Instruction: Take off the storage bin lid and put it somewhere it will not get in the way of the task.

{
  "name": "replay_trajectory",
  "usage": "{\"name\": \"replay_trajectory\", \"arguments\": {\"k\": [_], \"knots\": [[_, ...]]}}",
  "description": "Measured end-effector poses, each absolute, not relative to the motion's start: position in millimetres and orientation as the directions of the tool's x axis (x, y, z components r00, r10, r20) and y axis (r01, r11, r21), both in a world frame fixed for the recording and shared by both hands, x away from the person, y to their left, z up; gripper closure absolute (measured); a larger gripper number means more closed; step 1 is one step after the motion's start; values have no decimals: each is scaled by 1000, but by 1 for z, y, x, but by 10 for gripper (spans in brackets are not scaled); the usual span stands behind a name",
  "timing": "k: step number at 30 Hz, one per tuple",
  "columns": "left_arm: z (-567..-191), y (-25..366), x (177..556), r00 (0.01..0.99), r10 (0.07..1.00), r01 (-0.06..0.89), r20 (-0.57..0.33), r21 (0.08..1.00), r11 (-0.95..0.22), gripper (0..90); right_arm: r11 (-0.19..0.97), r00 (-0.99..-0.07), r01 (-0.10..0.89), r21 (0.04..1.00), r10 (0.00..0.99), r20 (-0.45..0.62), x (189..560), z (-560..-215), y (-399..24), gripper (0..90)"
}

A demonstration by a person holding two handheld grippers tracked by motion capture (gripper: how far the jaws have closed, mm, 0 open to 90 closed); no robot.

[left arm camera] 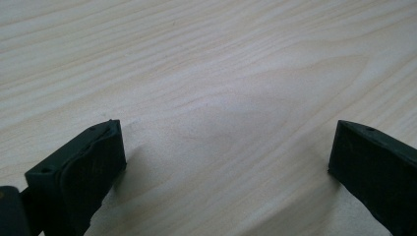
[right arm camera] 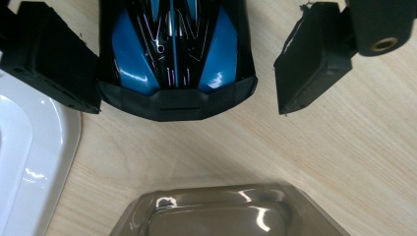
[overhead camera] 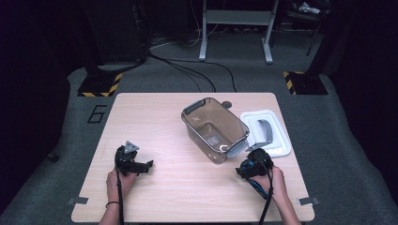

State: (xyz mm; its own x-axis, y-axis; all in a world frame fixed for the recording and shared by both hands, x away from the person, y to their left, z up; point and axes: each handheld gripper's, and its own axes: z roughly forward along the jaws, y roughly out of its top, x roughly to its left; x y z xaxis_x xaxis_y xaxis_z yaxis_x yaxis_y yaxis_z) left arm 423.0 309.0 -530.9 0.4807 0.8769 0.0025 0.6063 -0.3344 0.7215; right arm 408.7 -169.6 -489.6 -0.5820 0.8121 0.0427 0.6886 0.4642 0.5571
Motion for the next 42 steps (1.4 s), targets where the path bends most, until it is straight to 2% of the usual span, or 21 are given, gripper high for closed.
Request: {"name": "replay_trajectory", "arguments": {"k": [7, 25, 42], "knots": [[-531, 309, 423, 481, 877, 606, 3, 721, -335, 4, 463, -571, 696, 549, 820, 32, 410, -491, -170, 225], [-531, 309, 423, 480, 877, 606, 3, 721, -334, 4, 462, -576, 690, 557, 817, 35, 408, -489, -175, 237], [-531, 309, 423, 480, 877, 607, 2, 722, -334, 4, 409, -552, 688, 599, 831, 67, 397, -467, -192, 240]]}}
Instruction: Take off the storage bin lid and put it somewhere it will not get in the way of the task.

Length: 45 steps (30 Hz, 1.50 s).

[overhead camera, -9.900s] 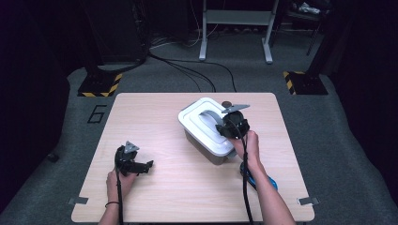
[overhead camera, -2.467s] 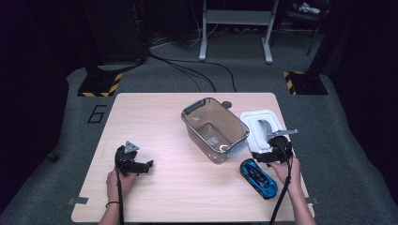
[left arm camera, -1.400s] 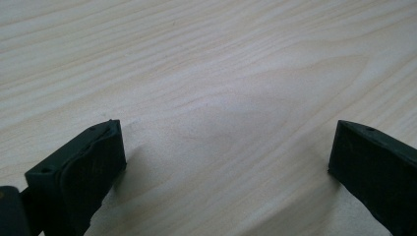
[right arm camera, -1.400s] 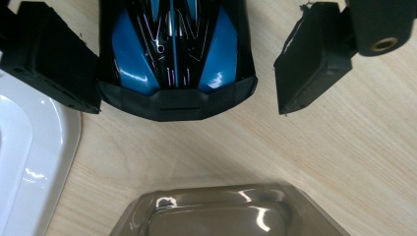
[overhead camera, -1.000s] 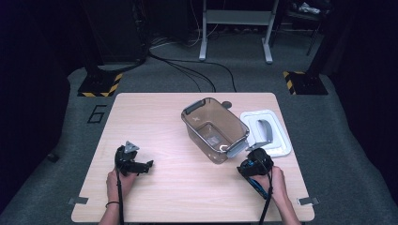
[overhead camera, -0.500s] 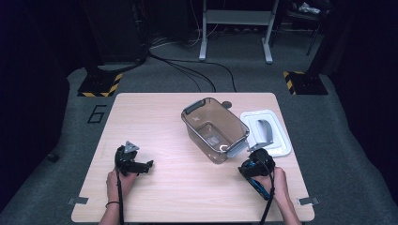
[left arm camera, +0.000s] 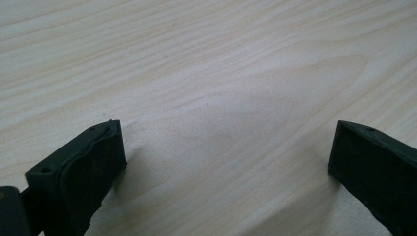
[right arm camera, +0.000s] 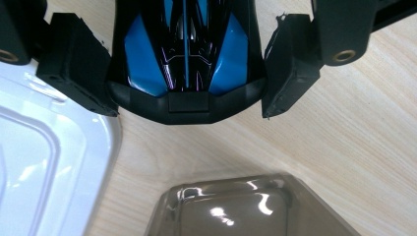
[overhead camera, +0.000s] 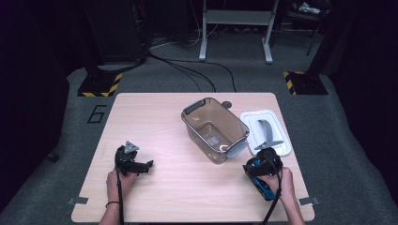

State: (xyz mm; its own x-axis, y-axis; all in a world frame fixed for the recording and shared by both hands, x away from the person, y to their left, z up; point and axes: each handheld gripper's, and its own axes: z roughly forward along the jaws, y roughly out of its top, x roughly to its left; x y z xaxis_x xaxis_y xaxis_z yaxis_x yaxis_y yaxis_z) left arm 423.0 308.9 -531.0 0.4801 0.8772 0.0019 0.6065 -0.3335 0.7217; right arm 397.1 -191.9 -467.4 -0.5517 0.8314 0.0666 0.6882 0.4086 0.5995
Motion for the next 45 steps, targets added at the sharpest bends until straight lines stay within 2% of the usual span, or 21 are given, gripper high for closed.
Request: {"name": "replay_trajectory", "arguments": {"k": [16, 29, 45], "knots": [[-531, 309, 423, 480, 877, 606, 2, 722, -334, 4, 354, -504, 670, 652, 862, 50, 385, -438, -207, 240], [-531, 309, 423, 481, 877, 606, 3, 721, -335, 4, 304, -465, 598, 742, 885, 11, 377, -408, -222, 240], [-531, 309, 423, 481, 877, 606, 3, 721, -335, 4, 284, -429, 564, 775, 903, -19, 391, -396, -222, 240]]}}
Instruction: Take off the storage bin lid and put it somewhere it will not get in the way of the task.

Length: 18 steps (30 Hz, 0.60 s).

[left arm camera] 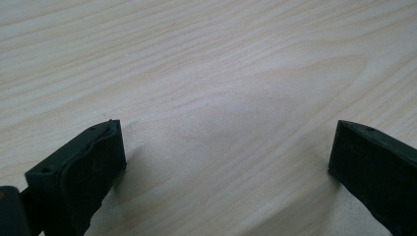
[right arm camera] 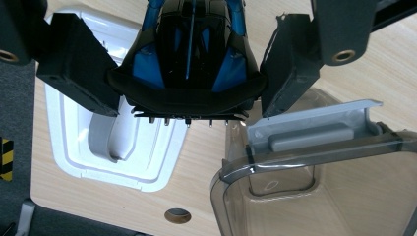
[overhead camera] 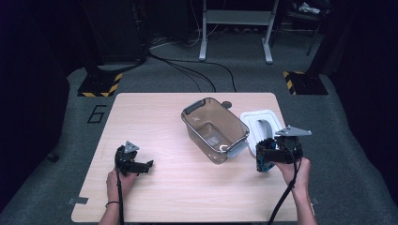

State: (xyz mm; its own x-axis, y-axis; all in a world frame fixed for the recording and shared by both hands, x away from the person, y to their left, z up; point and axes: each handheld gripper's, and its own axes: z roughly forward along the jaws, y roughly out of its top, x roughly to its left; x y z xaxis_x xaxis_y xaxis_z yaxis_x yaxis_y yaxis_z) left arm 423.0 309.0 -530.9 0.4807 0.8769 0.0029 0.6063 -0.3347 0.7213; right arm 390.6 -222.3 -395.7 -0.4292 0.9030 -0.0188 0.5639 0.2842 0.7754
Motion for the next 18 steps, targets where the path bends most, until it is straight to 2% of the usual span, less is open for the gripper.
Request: {"name": "replay_trajectory", "arguments": {"k": [18], "knots": [[-531, 309, 423, 480, 877, 606, 3, 722, -334, 4, 287, -393, 535, 795, 917, -66, 408, -376, -225, 240]]}}
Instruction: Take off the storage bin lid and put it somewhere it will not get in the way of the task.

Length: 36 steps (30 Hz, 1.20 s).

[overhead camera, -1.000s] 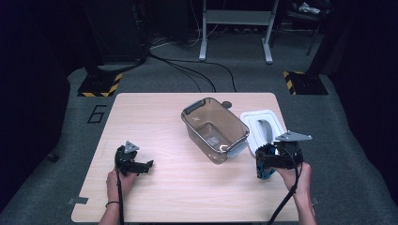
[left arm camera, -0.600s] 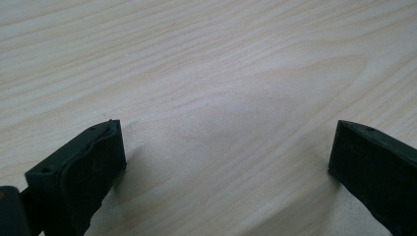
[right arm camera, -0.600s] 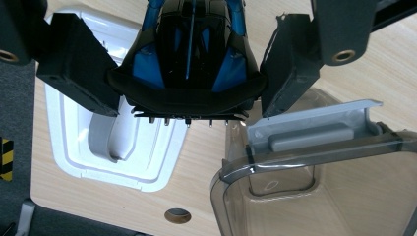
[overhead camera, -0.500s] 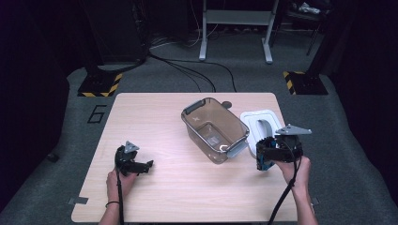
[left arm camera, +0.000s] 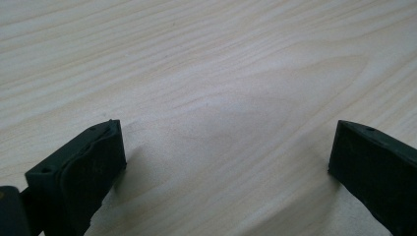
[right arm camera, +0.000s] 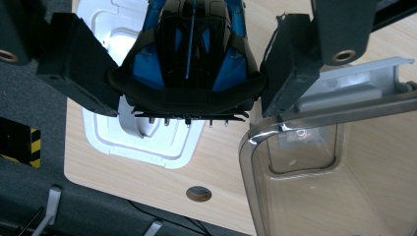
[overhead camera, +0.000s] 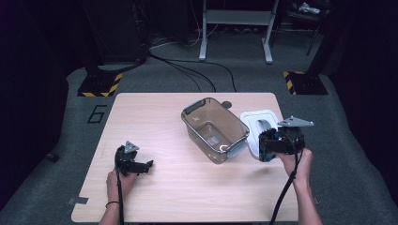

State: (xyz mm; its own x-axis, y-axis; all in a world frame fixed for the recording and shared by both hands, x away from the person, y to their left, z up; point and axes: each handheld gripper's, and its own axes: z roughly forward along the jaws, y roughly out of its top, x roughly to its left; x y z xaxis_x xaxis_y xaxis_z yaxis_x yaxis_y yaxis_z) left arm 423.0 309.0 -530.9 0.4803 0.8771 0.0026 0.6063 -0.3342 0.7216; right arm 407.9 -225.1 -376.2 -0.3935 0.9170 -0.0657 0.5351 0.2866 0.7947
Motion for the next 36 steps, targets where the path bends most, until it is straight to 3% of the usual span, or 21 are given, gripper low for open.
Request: {"name": "replay_trajectory", "arguments": {"k": [36], "knots": [[-531, 309, 423, 480, 877, 607, 2, 722, -334, 4, 302, -347, 495, 815, 928, -133, 452, -335, -216, 240]]}}
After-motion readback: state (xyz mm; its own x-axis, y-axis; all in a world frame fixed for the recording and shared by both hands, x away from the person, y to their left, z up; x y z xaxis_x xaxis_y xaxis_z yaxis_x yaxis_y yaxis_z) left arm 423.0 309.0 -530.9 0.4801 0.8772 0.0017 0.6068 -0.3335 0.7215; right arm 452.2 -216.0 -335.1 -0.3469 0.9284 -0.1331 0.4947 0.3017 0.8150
